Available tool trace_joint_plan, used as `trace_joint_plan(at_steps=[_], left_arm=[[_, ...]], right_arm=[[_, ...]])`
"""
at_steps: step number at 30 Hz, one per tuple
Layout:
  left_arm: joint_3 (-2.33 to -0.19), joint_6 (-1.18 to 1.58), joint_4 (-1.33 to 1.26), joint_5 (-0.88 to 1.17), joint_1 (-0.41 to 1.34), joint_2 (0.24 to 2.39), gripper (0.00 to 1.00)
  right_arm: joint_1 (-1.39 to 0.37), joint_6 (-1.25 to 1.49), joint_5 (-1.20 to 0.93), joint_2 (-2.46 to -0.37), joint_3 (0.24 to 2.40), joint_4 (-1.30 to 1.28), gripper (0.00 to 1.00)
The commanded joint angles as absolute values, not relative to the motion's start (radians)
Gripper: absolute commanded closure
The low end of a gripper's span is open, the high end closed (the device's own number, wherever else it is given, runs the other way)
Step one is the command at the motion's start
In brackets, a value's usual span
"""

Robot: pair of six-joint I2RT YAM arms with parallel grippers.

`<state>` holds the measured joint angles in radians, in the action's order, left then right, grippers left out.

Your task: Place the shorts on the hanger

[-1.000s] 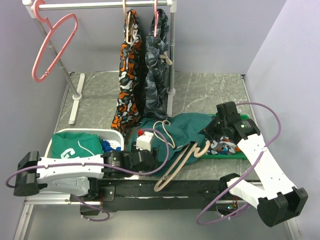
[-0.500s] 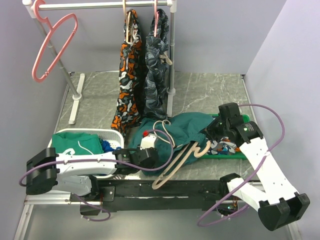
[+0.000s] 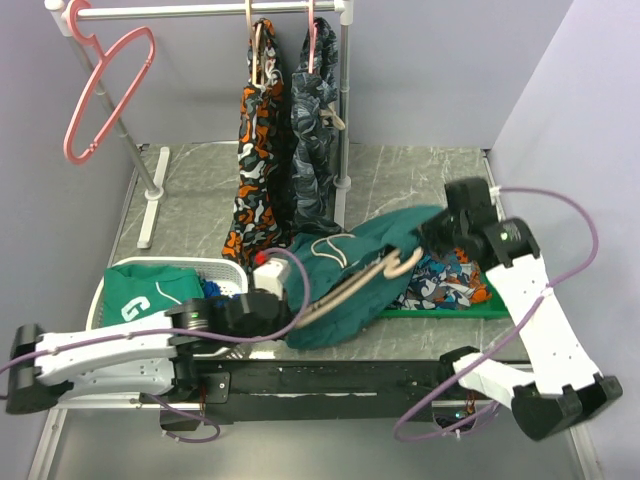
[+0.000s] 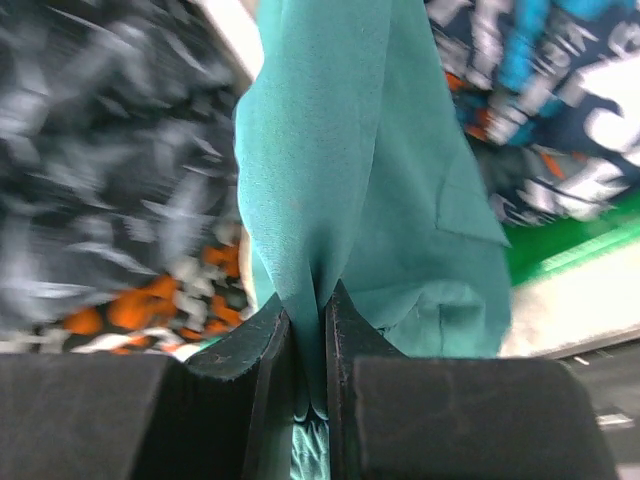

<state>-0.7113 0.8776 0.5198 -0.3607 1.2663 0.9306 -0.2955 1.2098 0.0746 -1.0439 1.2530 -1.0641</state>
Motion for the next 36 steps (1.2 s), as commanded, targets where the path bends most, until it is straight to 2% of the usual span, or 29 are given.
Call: trace_joint_plan(at_steps=[1, 5, 10, 19, 23, 29, 31, 35, 36], left_arm=[[-0.767, 0.868, 0.650, -0.325, 1.262, 0.848, 0.99], [-0.819, 0.890, 0.745, -0.344, 1.262, 0.813, 0.99], [-0.889, 0.867, 0.736, -0.310, 1.262, 0.756, 0.99], [-1.077, 0.761, 0.776, -0.281, 1.262, 0.801, 0.98], [-1.193, 0.694, 0.747, -0.350, 1.262, 0.879, 0.93], [-1.449, 0.557, 0.747, -0.423, 1.255, 1.115, 0.85], [-1.546, 0.500, 0.750, -0.425, 1.249, 1.189, 0.80], [-1.696, 0.401, 0.843, -0.557, 1.247, 1.301, 0.66], [-1.735, 0.367, 0.882, -0.571, 1.243, 1.337, 0.59]], right_arm=[[-0.278, 1.275, 0.210, -1.129, 1.413, -1.074, 1.00], [-0.276, 1.301, 0.265, -1.184, 1.469, -1.104, 1.00], [-0.275, 1.325, 0.330, -1.209, 1.489, -1.121, 1.00], [-0.271, 1.345, 0.328, -1.255, 1.577, -1.177, 1.00], [-0.281, 1.385, 0.301, -1.256, 1.614, -1.247, 1.00], [-0.304, 1.450, 0.227, -1.232, 1.620, -1.310, 1.00], [-0.304, 1.454, 0.216, -1.253, 1.638, -1.339, 1.00], [-0.302, 1.410, 0.137, -1.371, 1.792, -1.410, 1.00], [-0.302, 1.396, 0.138, -1.390, 1.833, -1.443, 1.00]])
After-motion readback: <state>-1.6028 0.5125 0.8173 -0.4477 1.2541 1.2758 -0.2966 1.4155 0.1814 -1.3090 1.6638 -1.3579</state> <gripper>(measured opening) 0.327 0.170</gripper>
